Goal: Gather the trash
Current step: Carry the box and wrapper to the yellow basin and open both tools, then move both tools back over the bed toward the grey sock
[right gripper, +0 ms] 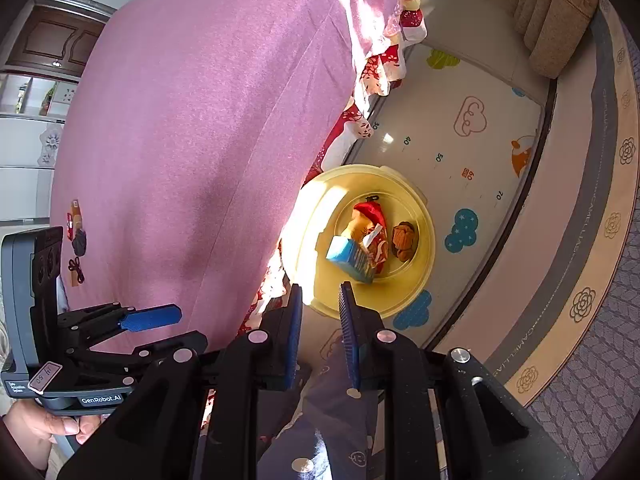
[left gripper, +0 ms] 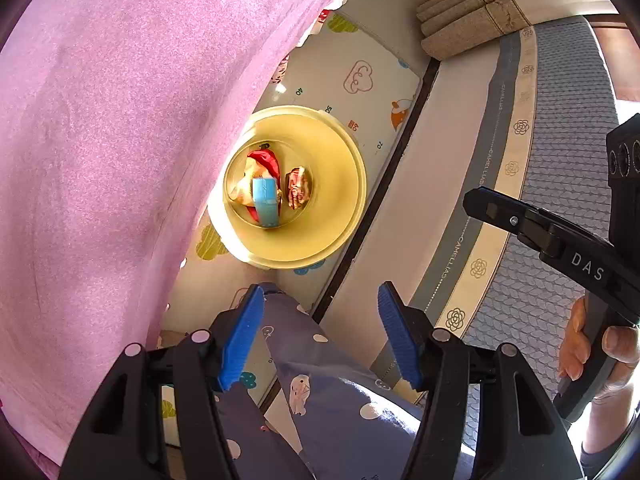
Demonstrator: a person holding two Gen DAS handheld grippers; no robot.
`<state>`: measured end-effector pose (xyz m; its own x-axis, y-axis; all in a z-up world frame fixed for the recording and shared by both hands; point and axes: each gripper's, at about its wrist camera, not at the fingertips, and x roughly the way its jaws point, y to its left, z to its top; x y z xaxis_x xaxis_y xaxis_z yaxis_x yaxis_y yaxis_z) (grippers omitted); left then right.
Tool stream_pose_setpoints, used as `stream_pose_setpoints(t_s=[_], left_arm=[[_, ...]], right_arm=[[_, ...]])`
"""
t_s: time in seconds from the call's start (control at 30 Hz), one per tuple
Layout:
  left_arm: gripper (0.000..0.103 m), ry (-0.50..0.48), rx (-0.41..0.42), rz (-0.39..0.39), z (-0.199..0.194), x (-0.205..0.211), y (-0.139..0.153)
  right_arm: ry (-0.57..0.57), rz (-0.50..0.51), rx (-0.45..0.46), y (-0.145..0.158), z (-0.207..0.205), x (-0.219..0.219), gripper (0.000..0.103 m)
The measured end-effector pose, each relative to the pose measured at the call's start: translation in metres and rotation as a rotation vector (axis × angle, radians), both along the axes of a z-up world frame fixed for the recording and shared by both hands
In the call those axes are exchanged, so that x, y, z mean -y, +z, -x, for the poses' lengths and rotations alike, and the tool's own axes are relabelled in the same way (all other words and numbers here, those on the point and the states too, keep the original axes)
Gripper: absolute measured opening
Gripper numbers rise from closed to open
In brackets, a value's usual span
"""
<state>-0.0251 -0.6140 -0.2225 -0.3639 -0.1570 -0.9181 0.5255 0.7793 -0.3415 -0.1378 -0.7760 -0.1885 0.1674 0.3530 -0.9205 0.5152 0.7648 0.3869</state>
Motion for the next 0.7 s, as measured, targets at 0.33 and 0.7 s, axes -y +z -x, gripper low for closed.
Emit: stream_pose_setpoints(t_s=[0.33,0.7], left_arm=[[0.062,0.004,0.016,0.007,0.002,-0.004,0.006],[0.063,0.028,0.047,0.023,-0.002,-0.008,0.021]], right_arm=[[0.024,0.003,-0.002,0.004,-0.009,-0.008,0.02],[0.065,0.013,0.018,0.018,-0.019,-0.016,0.02]])
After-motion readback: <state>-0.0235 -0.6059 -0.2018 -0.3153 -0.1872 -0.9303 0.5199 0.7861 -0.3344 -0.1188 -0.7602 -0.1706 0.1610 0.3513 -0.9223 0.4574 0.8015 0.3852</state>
